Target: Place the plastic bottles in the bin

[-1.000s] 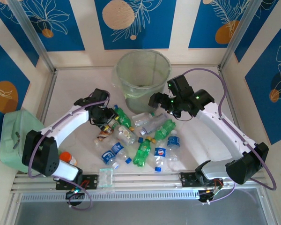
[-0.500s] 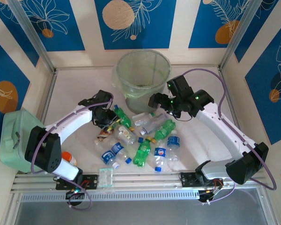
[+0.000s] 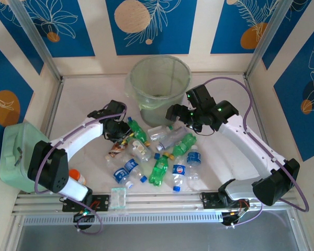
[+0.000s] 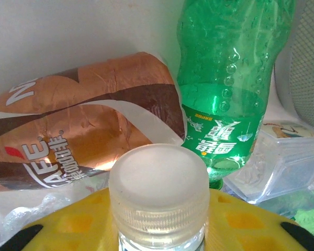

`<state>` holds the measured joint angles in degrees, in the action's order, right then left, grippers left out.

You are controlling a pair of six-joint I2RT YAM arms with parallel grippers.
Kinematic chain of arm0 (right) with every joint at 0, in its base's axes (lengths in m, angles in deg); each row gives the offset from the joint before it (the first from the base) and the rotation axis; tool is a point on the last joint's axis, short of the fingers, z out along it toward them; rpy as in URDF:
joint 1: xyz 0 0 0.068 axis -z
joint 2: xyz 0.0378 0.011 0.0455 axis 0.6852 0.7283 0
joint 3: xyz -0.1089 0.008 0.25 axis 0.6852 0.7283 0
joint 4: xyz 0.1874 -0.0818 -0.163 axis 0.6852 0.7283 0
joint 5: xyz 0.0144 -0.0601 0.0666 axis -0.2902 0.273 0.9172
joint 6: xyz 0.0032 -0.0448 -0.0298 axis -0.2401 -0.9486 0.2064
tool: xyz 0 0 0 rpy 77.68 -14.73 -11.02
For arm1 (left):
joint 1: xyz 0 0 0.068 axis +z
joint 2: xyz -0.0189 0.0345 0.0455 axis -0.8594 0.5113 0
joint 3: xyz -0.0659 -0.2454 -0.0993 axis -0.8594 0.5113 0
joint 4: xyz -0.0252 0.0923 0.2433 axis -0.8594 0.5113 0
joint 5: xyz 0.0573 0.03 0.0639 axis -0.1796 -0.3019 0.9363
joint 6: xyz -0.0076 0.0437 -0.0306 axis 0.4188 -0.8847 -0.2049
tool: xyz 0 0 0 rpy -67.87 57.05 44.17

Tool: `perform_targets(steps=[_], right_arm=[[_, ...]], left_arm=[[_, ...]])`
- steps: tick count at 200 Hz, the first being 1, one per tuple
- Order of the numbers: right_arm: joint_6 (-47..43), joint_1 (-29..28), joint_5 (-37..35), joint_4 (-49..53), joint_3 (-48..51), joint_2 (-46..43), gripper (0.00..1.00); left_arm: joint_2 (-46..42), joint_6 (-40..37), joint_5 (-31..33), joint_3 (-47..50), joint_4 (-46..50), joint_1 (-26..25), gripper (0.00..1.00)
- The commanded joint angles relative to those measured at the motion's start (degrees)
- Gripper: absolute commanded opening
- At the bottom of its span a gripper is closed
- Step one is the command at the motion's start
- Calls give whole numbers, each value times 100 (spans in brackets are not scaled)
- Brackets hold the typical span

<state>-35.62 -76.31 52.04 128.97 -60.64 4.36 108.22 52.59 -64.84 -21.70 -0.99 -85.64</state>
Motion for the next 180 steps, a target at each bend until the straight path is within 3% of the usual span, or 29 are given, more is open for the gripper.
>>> perform_targets(steps=[1, 34, 74, 112, 180], right_arm=[[56, -60, -79, 20, -5, -118, 96], [-105, -133, 13, -65, -79, -135, 96], [-708, -359, 1124, -692, -236, -128, 96], [-1017, -544, 1419, -660, -640, 50, 98], [-1116, -67, 1600, -557, -1119, -256, 100]], left_arm=[[-34, 35, -19, 55, -14, -50, 30], [-192, -34, -186, 11, -112, -50, 22], [-569, -284, -473, -103, -372, -35, 15], [-1023, -637, -841, -136, -666, 109, 7], [-2017, -1407, -889, -904, -413, 766, 0]])
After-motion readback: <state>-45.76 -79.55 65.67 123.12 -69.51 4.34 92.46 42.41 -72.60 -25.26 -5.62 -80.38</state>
